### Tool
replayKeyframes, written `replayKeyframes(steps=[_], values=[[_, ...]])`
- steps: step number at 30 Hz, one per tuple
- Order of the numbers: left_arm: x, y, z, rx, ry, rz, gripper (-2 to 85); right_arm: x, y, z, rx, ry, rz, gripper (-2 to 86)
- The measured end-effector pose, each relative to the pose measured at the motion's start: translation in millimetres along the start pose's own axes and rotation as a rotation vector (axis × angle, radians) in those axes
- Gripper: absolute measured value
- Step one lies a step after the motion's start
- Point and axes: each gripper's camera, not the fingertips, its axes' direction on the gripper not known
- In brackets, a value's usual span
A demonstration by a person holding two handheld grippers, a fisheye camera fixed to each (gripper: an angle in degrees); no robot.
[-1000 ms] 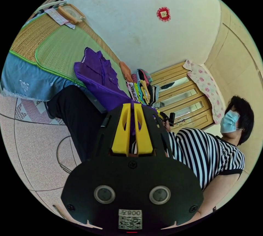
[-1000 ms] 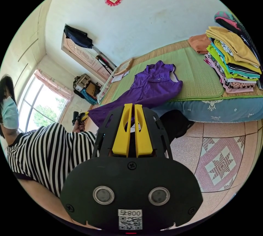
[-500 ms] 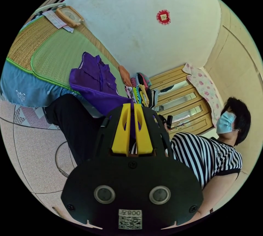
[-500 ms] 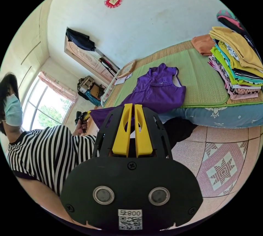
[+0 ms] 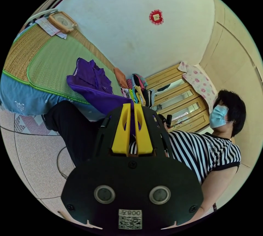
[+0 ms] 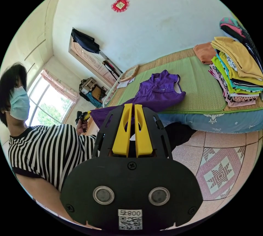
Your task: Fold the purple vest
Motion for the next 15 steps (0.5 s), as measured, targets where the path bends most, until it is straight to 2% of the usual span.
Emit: replayKeyframes(steps=[15], values=[[-10,36,16,0.021,0.04,0.059,1.9,3,41,2,0.045,-0.007,-0.005,1.2]])
